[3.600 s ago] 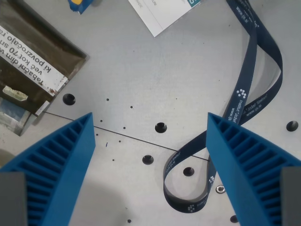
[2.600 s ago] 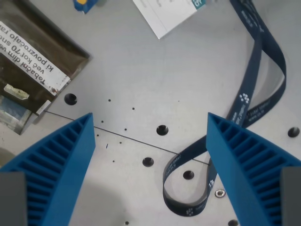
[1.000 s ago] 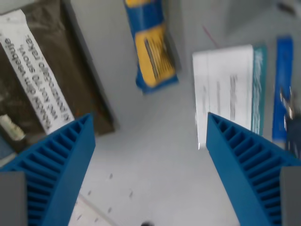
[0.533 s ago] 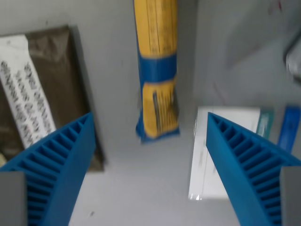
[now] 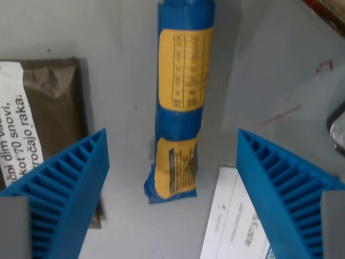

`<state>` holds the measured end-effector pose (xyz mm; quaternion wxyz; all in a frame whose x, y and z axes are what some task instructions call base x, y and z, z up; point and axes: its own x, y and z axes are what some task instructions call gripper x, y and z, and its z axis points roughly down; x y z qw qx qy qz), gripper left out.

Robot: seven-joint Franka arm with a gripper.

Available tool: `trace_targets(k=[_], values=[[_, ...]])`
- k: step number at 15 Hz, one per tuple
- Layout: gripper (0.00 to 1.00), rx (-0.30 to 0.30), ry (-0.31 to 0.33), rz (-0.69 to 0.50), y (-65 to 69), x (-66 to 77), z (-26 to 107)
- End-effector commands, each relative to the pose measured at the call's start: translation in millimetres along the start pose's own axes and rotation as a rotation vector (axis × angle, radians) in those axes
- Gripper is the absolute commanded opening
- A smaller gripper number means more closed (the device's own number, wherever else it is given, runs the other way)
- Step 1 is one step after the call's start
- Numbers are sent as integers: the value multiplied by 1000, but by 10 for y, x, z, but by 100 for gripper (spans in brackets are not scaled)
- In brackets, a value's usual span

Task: Move above the blue bag

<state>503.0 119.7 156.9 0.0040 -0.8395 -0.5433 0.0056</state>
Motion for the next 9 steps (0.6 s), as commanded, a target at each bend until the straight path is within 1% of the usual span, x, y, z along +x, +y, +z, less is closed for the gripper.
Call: trace_targets(k=[1,5,9], values=[[100,55,74,-99,58,67,40],[100,57,70,-74,77,95,78],[100,58,68,-63,84,101,87]])
